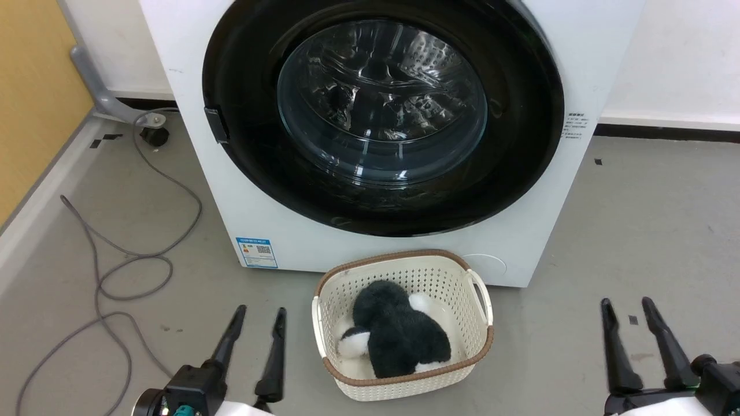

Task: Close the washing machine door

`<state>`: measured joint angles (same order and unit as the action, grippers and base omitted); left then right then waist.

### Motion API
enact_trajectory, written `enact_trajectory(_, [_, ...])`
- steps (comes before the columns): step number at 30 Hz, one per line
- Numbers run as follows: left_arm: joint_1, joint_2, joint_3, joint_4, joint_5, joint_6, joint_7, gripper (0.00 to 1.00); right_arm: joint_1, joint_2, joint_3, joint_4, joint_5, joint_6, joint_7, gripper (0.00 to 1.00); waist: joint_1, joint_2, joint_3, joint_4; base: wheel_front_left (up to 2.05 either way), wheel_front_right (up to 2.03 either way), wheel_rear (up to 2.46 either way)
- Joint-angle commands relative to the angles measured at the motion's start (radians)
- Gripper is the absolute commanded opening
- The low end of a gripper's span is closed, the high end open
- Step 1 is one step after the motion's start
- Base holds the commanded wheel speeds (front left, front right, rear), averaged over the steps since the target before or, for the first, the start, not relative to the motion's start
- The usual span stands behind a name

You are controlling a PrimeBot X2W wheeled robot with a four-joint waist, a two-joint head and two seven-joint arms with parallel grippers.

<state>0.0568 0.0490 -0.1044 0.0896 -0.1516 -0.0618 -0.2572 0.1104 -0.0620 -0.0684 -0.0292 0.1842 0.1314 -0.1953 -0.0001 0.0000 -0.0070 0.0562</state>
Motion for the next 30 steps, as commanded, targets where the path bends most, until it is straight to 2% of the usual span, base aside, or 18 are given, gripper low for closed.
enact_trajectory(1, [0.0,0.0,0.0,0.0,0.0,0.0,0.001,0.0,0.0,0.0,0.0,0.0,0.0,0.0,0.0,0.0,0.0001,0.0,0.0,0.0,0.0,0.0,0.0])
enact_trajectory(30, [-0.012,0.0,0.02,-0.018,0.031,0.013,0.053,0.0,-0.023,0.002,0.014,0.006,-0.037,0.0,0.04,0.0,0.0001,0.0,0.001,-0.012,0.0,0.0,0.0])
